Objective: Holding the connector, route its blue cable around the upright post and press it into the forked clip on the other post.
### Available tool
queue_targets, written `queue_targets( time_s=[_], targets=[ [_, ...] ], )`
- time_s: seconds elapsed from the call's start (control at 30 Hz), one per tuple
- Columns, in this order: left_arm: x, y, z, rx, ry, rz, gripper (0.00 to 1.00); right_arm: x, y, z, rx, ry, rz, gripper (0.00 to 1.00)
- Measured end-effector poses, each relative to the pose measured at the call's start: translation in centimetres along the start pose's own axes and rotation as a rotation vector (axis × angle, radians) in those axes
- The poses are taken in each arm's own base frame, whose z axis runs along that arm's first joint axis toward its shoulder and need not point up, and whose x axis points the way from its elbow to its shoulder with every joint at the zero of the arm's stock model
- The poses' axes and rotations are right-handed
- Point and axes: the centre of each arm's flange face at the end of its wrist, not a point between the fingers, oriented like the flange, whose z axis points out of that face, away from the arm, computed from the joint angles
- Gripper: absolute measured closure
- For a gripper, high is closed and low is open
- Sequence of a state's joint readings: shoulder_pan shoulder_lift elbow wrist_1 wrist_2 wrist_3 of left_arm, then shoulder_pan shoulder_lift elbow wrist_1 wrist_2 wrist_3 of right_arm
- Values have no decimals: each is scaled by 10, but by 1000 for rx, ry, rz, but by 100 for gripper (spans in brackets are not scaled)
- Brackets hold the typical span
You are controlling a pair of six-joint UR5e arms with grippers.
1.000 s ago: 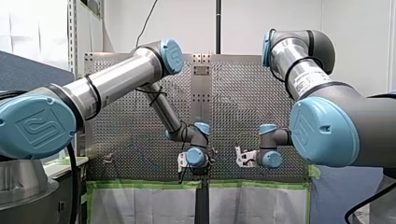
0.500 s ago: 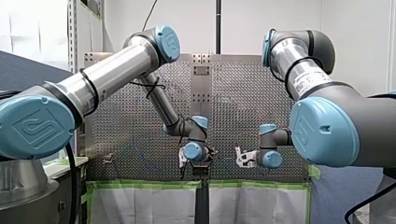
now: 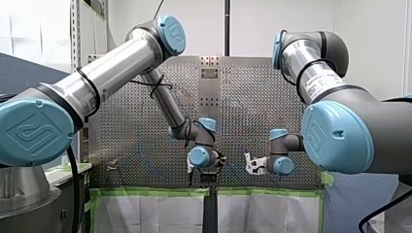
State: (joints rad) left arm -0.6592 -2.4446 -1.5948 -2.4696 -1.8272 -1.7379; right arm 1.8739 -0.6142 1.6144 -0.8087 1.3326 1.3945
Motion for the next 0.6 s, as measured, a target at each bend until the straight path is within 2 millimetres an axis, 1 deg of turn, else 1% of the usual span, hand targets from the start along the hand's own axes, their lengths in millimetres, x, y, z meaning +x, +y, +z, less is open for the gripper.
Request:
queue_targets(
  time_s=[0.3, 0.6],
  targets=[
    [2, -10, -9, 19, 6, 5, 0, 0, 0, 0, 0, 0, -1, 100],
    [4, -8, -12, -3, 21, 11, 0, 0, 0, 0, 0, 1, 0, 100]
  ],
)
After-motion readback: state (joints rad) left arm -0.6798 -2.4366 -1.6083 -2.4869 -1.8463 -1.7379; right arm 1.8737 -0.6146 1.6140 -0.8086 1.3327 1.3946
